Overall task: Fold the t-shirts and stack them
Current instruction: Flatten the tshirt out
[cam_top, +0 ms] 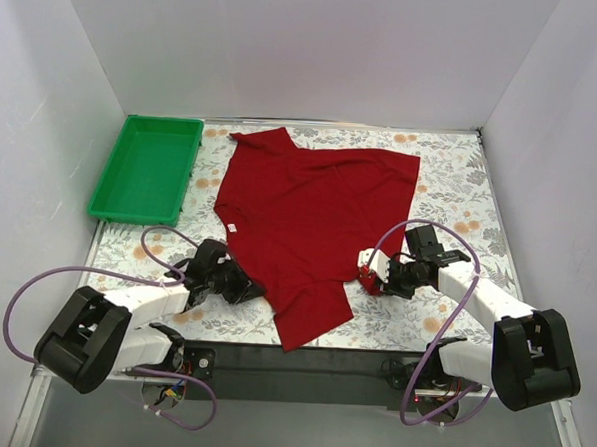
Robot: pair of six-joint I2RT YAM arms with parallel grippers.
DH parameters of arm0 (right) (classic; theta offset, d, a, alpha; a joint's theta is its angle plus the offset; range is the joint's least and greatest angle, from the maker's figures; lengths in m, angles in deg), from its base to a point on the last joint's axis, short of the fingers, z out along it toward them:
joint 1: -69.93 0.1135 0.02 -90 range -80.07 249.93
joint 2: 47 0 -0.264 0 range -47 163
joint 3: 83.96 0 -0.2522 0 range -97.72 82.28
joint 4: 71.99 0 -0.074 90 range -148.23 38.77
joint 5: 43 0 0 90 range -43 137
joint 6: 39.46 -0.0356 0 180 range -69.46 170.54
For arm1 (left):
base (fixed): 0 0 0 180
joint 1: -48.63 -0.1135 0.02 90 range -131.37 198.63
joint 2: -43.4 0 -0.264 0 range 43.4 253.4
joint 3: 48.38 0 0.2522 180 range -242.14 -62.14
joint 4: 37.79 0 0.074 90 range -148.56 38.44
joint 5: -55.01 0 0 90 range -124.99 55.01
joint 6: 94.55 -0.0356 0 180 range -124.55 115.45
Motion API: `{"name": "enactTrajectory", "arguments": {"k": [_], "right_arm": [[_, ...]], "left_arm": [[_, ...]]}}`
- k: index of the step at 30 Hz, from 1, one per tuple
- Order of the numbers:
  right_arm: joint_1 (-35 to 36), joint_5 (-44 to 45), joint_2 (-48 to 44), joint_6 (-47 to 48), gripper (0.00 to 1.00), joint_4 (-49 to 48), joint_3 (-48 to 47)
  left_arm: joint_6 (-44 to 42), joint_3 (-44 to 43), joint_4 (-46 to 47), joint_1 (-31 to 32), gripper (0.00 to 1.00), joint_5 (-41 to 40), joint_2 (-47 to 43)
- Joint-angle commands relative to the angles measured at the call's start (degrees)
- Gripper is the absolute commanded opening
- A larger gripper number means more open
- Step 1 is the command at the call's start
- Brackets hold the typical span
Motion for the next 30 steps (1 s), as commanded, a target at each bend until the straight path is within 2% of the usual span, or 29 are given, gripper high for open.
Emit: {"name": "enactTrajectory", "arguments": {"k": [1, 5, 8, 11, 13, 14, 15, 18, 19, 21, 23, 24, 25, 26, 27, 29, 30], "right_arm": [[0.35, 1.11, -1.29, -1.59, 0.11, -0.40, -0.40], [-0.53, 2.69, -3.92, -3.09, 0.01, 0.56, -2.76], [-2.81, 3.66, -7.17, -3.62, 0.01, 1.53, -7.50], [-4.05, 4.19, -9.11, -4.32, 0.01, 2.93, -15.58], [-4.48, 4.72, -9.21, -5.37, 0.01, 3.38, -20.06], [-4.49, 4.98, -8.94, -5.81, 0.01, 3.64, -25.39], [-4.49, 5.33, -8.68, -6.34, 0.01, 3.47, -27.88], [-5.10, 8.58, -5.88, -10.02, 0.01, 2.86, -40.18], [-6.15, 9.72, -4.82, -11.34, 0.01, 0.42, -43.17], [-8.17, 12.54, -1.66, -14.86, 0.01, -2.93, -52.31], [-11.77, 15.08, 2.11, -18.53, 0.01, -8.55, -59.07], [-13.00, 15.61, 3.52, -21.17, 0.01, -9.62, -65.90], [-15.54, 15.88, 4.93, -22.76, 0.01, -11.02, -70.23], [-16.69, 16.32, 7.64, -24.26, 0.01, -11.30, -74.01], [-17.14, 16.23, 8.89, -26.36, 0.01, -11.39, -81.79], [-19.86, 15.53, 10.82, -27.25, 0.01, -11.39, -87.38], [-20.22, 15.10, 11.01, -27.61, 0.01, -11.30, -90.02]], "left_arm": [[-2.94, 1.42, 0.57, 0.27, 0.00, 0.33, -2.32], [-6.45, -0.85, -2.84, 0.18, 0.00, -1.07, -8.20], [-9.88, -7.16, -9.53, -1.13, 0.00, -5.37, -13.91], [-15.06, -16.37, -14.46, -4.82, 0.00, -8.28, -16.48], [-18.31, -21.14, -15.34, -9.89, 0.00, -6.02, -15.61], [-19.02, -24.21, -15.34, -12.01, 0.00, -4.43, -13.68], [-19.38, -29.55, -15.08, -15.34, 0.00, -3.29, -12.01], [-19.65, -39.68, -14.03, -18.62, 0.00, 0.67, -4.63], [-19.30, -47.54, -13.24, -19.67, 0.00, 1.29, -2.52], [-18.07, -56.19, -12.19, -21.25, 0.00, 2.96, 4.42], [-15.88, -69.19, -11.30, -22.49, 0.00, 4.28, 8.99], [-15.17, -73.68, -11.13, -23.71, 0.00, 4.89, 12.66], [-14.64, -82.95, -11.13, -24.42, 0.00, 5.16, 14.18], [-14.11, -87.39, -11.13, -24.95, 0.00, 5.16, 15.41], [-13.15, -91.61, -11.39, -26.17, 0.00, 5.25, 16.99], [-12.70, -104.67, -12.09, -27.06, 0.00, 5.08, 20.34], [-12.88, -107.53, -12.00, -27.15, 0.00, 4.21, 20.70]]}}
